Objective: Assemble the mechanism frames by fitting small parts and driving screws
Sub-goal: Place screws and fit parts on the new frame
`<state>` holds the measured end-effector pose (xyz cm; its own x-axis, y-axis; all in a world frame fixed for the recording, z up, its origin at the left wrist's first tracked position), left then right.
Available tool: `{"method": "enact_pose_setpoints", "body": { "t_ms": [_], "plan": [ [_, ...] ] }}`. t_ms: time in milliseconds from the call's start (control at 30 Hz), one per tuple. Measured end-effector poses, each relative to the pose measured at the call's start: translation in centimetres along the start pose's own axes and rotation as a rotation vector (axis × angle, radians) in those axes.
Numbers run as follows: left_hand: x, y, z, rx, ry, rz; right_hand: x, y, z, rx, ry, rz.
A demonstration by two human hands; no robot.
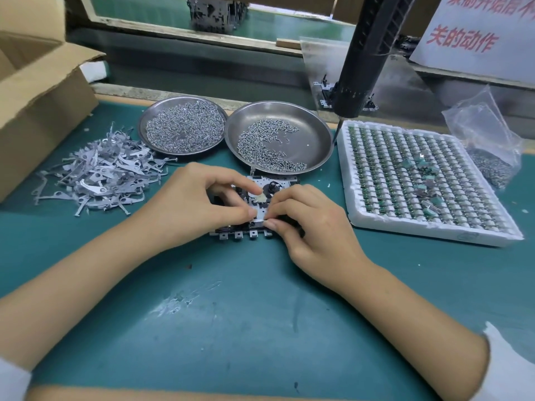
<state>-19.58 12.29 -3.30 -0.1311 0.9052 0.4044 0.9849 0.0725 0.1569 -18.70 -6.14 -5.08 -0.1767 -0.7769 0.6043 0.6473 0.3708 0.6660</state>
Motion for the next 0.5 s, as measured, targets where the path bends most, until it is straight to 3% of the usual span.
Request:
{"method": "enact_pose_setpoints", "body": {
  "t_ms": [200,400,501],
  "plan": [
    [0.2,0.0,0.0,-0.001,-0.011,0.026,0.0,0.2,-0.5,-0.135,0.142,-0.060],
    [0.3,-0.1,-0.1,0.009,-0.013,0.027,0.5,0.6,-1.1,-0.419,0.364,-0.140],
    [0.2,-0.3,-0.2,0.024,-0.033,0.023,0.6,0.6,-1.1,-0.374,0.340,-0.114]
  ]
}}
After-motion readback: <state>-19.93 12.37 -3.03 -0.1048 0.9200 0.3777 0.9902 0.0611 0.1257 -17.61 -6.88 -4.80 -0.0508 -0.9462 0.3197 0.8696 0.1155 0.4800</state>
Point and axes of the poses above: each hand's wrist, its own y-axis towards the middle knuckle, its own x-axis out of the back of the hand, z = x × y, the point moved 2 cm from there along y, towards the middle knuckle, and after that the axes turned 14 degrees about -z, right-handed, at the moved point
